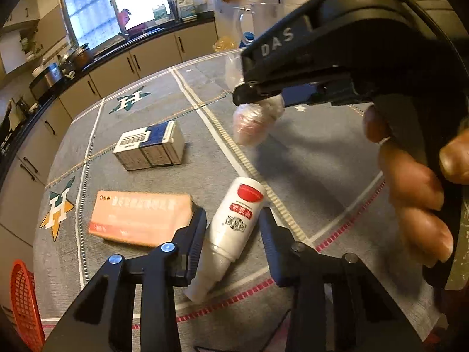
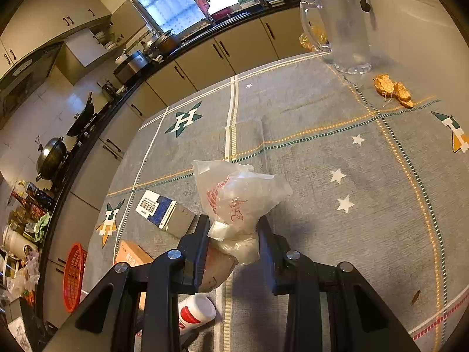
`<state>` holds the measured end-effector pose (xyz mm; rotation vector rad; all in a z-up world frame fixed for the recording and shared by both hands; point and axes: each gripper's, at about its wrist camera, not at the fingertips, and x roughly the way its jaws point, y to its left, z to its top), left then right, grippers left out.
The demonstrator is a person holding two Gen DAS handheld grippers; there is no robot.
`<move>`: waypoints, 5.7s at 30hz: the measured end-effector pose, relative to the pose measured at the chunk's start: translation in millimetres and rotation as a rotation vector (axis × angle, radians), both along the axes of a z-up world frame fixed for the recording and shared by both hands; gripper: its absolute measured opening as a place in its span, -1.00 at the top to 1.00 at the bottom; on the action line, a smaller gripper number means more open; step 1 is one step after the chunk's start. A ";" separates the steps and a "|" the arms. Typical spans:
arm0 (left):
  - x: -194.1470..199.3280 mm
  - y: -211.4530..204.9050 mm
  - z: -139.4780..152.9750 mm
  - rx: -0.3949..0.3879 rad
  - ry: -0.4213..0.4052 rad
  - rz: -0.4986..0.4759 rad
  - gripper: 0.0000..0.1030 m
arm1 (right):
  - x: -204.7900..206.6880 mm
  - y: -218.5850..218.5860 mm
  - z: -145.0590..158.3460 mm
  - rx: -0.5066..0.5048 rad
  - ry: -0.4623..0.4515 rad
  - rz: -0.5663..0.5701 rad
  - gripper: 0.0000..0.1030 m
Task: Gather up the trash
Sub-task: 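Grasp the white bottle with the left tool while the right tool grasps the plastic bag, then lift the white bottle and plastic bag and carry them toward the red basket, then open both tools to drop the bottle and bag into the basket, then move the left tool to the orange box while the right tool grasps the blue-white box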
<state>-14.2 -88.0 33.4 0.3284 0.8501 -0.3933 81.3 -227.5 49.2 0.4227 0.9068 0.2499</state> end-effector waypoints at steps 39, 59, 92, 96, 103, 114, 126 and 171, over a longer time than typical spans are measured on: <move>-37.7 104.6 40.9 -0.214 -0.142 0.290 0.44 | -56.8 90.7 30.5 -0.212 -0.323 0.276 0.33; -58.9 134.7 50.7 -0.217 -0.169 0.358 0.44 | -80.6 107.7 29.1 -0.176 -0.314 0.345 0.32; -80.0 200.0 51.7 -0.277 -0.191 0.486 0.44 | -112.7 156.9 32.4 -0.147 -0.265 0.468 0.32; -81.4 207.5 51.0 -0.277 -0.196 0.502 0.44 | -111.1 165.0 32.2 -0.146 -0.258 0.486 0.32; -82.9 222.4 50.7 -0.279 -0.204 0.529 0.44 | -110.3 184.9 33.7 -0.150 -0.251 0.526 0.32; -89.2 253.7 50.3 -0.292 -0.222 0.593 0.44 | -107.8 224.7 37.1 -0.166 -0.250 0.594 0.32; -97.0 314.5 51.4 -0.299 -0.245 0.704 0.44 | -97.4 277.6 43.6 -0.149 -0.224 0.668 0.32; -78.6 297.5 46.5 -0.334 -0.171 0.641 0.10 | 10.2 206.7 46.0 -0.307 -0.199 0.494 -0.26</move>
